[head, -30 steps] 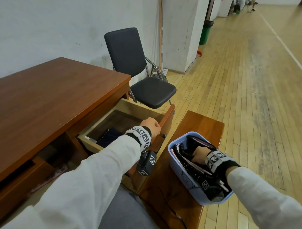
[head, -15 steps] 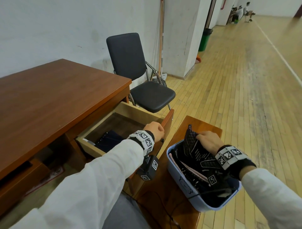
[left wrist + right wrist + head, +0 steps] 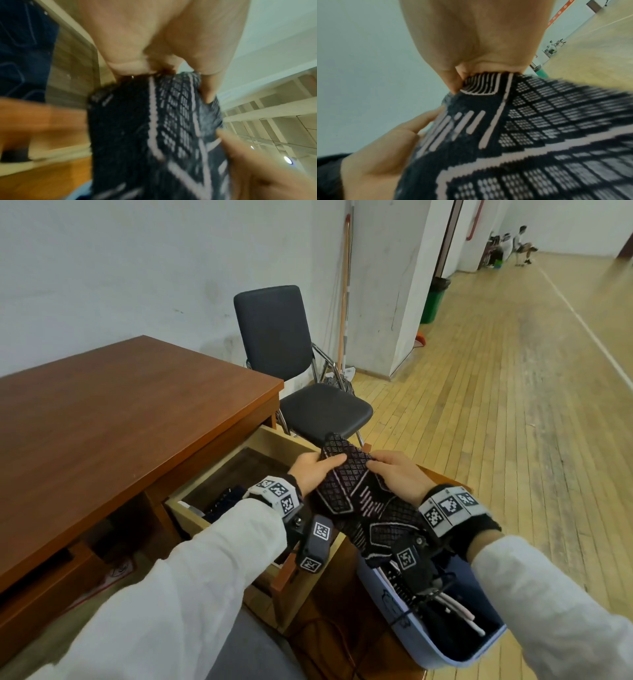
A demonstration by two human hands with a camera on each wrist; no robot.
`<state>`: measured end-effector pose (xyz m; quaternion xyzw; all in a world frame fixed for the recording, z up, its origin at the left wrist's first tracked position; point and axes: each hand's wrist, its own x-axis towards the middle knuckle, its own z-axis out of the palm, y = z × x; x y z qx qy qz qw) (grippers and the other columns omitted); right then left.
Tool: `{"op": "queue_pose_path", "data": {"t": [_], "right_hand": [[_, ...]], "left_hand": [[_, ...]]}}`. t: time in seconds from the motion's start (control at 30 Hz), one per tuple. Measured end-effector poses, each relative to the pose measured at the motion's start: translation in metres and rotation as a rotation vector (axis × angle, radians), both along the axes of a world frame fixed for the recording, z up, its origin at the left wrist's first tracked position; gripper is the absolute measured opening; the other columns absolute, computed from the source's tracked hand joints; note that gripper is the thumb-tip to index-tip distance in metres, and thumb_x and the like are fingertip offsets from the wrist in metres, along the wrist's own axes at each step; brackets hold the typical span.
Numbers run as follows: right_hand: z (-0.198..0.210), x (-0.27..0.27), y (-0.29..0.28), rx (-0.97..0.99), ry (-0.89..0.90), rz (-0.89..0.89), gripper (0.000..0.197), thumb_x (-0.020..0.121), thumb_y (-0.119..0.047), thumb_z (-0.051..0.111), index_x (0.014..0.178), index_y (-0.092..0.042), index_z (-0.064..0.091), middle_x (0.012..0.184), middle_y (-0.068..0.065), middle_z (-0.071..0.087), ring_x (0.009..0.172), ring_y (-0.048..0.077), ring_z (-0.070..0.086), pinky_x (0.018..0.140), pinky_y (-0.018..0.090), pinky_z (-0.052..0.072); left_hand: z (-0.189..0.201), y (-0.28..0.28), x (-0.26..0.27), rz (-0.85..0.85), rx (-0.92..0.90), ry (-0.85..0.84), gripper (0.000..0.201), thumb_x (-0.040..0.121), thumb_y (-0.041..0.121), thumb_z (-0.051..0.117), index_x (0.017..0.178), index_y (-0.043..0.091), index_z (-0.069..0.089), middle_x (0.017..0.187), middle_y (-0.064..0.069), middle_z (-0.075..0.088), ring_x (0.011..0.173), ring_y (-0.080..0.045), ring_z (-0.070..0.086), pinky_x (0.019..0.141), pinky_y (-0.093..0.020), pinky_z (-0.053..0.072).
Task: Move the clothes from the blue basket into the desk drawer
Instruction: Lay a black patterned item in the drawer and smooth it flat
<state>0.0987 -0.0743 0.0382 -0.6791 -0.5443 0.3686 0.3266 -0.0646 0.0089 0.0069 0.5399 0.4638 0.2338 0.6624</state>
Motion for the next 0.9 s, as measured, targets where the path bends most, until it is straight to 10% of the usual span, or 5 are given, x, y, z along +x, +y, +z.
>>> {"op": "queue_pose_path", "data": {"t": [0.27, 0.43, 0.6, 0.7, 0.9], "right_hand": [[-0.034, -0.006, 0.016, -0.296, -0.094, 0.145, 0.021, 0.087, -0.031, 0.068, 0.1, -0.015, 0.071, 0.093, -0.004, 0.07, 0.091, 0.016, 0.065, 0.083, 0.023, 0.05], [-0.04, -0.026, 0.036, -0.259, 0.264, -0.106, 0.026, 0.09, -0.019, 0.064, 0.114, -0.009, 0.059, 0.113, 0.012, 0.067, 0.106, 0.031, 0.065, 0.092, 0.044, 0.054], [-0.047, -0.06, 0.066, -0.21, -0.013, -0.077, 0.008, 0.089, -0.022, 0.061, 0.083, -0.017, 0.059, 0.089, 0.005, 0.068, 0.077, 0.02, 0.069, 0.065, 0.03, 0.06], [-0.056, -0.079, 0.079, -0.243, -0.209, 0.037, 0.016, 0.091, -0.022, 0.059, 0.104, -0.013, 0.061, 0.089, 0.0, 0.062, 0.06, 0.005, 0.056, 0.038, 0.011, 0.04], [-0.077, -0.102, 0.095, -0.272, -0.331, 0.205, 0.026, 0.095, -0.015, 0.054, 0.12, -0.01, 0.054, 0.111, 0.011, 0.058, 0.073, 0.024, 0.069, 0.05, 0.026, 0.058]], "left_hand": [[0.02, 0.052, -0.06, 0.302, 0.261, 0.126, 0.029, 0.089, 0.034, 0.064, 0.101, 0.008, 0.067, 0.103, -0.011, 0.072, 0.091, -0.026, 0.068, 0.092, -0.04, 0.053], [0.011, 0.075, -0.094, 0.293, 0.167, 0.386, 0.036, 0.091, 0.025, 0.053, 0.114, -0.002, 0.062, 0.122, -0.021, 0.063, 0.107, -0.035, 0.063, 0.096, -0.04, 0.048], [-0.009, 0.088, -0.113, 0.172, 0.194, 0.631, 0.043, 0.086, 0.001, 0.058, 0.129, -0.003, 0.054, 0.134, -0.019, 0.054, 0.116, -0.031, 0.055, 0.096, -0.035, 0.045], [-0.035, 0.097, -0.127, 0.18, 0.236, 0.765, 0.048, 0.084, 0.007, 0.067, 0.13, 0.01, 0.056, 0.135, -0.012, 0.056, 0.121, -0.029, 0.055, 0.104, -0.037, 0.045], [-0.072, 0.11, -0.149, 0.202, 0.228, 0.857, 0.034, 0.089, 0.013, 0.065, 0.122, 0.009, 0.061, 0.129, -0.013, 0.059, 0.118, -0.03, 0.058, 0.102, -0.038, 0.047]]}}
